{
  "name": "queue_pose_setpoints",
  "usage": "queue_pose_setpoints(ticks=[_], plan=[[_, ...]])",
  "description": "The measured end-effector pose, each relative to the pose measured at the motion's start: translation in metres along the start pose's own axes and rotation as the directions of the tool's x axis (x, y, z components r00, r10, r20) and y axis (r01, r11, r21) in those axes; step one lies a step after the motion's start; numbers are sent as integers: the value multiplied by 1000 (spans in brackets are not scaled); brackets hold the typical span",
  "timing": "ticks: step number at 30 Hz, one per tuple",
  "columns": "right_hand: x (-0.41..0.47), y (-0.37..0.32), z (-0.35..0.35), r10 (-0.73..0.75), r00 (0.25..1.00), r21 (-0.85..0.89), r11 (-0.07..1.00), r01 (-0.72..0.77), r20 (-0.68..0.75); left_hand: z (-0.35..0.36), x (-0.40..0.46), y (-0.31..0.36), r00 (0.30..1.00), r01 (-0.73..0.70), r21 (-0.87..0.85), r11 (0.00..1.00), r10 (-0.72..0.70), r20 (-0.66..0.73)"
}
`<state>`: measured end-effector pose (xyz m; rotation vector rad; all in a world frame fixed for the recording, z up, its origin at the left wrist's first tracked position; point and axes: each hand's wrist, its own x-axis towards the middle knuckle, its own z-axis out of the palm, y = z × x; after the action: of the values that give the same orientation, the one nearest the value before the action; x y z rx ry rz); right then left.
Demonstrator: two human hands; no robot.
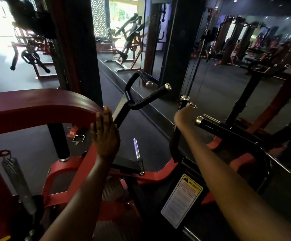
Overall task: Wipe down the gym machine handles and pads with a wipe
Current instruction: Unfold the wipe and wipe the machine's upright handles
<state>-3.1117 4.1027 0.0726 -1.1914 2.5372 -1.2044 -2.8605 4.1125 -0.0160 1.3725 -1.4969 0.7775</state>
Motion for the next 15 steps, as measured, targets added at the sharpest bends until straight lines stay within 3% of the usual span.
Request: queue_pose_setpoints(ticks=[4,6,7,9,13,15], plan=[[-27,40,24,220,964,195,949,-247,152,2,-1,1,1000,0,44,999,0,-8],[-34,61,35,363,868,303,831,-466,338,3,-2,1,1000,2,35,999,-1,-18],[-32,65,35,368,835,393,755,-525,410,3,-2,1,1000,1,27,1000,-1,-19],[-18,62,27,295,848,546,662,-513,440,2,-1,1,1000,2,19,1000,-2,-16],[-6,53,14,188,937,624,705,-337,293,-1,0,2,1000,13,-7,1000,-13,-3],[-23,61,13,146,936,602,732,-321,321,0,-1,2,1000,8,10,1000,-8,-10]])
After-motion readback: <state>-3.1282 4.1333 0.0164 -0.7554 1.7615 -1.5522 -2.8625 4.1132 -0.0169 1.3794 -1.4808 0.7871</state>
